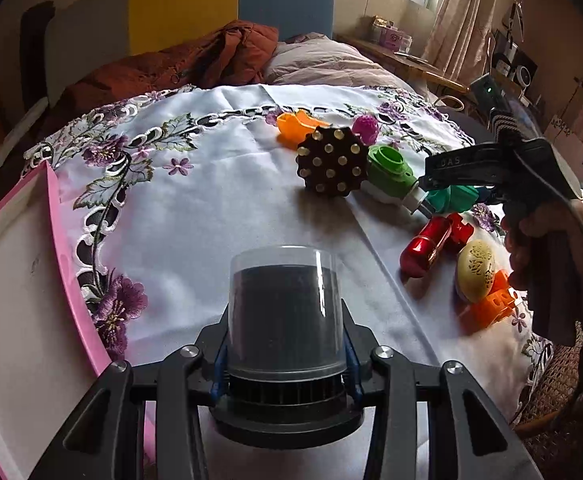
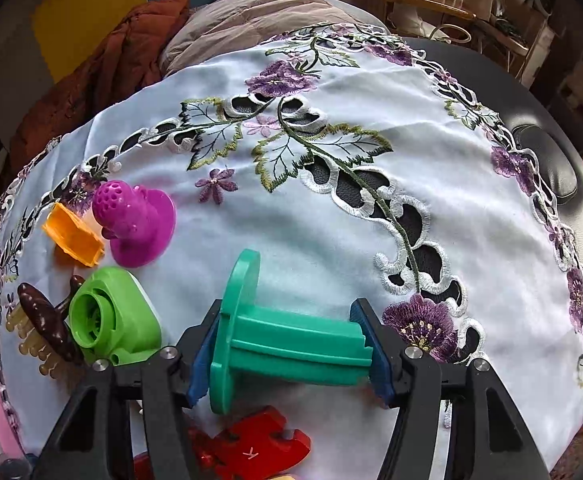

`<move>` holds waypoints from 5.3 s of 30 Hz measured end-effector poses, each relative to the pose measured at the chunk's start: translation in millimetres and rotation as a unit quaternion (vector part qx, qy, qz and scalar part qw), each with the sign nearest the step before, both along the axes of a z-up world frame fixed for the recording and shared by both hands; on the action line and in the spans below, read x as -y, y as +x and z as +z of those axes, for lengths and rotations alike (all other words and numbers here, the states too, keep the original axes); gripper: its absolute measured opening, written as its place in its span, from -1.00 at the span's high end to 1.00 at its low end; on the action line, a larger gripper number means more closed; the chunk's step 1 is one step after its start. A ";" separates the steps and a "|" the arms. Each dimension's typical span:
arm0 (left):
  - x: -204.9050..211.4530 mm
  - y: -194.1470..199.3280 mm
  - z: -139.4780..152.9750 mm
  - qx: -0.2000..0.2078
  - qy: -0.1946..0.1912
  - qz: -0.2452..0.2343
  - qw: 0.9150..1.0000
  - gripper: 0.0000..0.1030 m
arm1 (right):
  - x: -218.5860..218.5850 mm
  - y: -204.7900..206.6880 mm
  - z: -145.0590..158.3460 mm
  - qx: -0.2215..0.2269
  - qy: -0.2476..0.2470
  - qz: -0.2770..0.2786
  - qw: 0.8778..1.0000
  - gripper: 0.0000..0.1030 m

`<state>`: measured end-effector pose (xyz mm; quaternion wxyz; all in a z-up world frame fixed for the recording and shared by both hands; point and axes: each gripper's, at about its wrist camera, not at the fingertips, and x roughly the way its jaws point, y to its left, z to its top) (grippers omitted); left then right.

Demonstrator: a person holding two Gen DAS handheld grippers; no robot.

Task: Organize rigid objects
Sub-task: 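Lower the black container into the tray and open the left tool while the right tool carries the teal piece, then lower the teal spool piece into the tray and open the right tool, then move the left tool to the red cylinder and grasp it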

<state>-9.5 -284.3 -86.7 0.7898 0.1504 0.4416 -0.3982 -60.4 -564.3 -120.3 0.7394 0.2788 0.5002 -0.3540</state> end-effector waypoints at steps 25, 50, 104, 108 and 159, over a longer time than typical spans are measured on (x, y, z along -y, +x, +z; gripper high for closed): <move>-161.4 148.2 20.7 -0.018 -0.008 0.265 0.964 0.15 | -19.6 6.7 3.9 -0.033 -0.057 0.047 0.997 -0.21; -198.6 149.0 45.8 0.063 0.007 0.307 0.950 -0.28 | -26.3 11.8 5.4 -0.048 -0.088 0.068 0.993 -0.21; -300.9 60.9 82.0 0.127 0.013 0.385 0.914 -0.28 | -377.1 228.3 48.3 0.079 -0.083 0.449 0.886 -0.25; -303.1 62.6 78.1 0.119 0.009 0.386 0.915 -0.28 | -377.1 217.1 58.3 0.098 -0.086 0.448 0.884 -0.32; -160.1 23.3 68.4 0.058 -0.014 0.192 0.980 -0.28 | -252.3 -7.8 136.4 0.143 -0.242 0.271 0.921 -0.78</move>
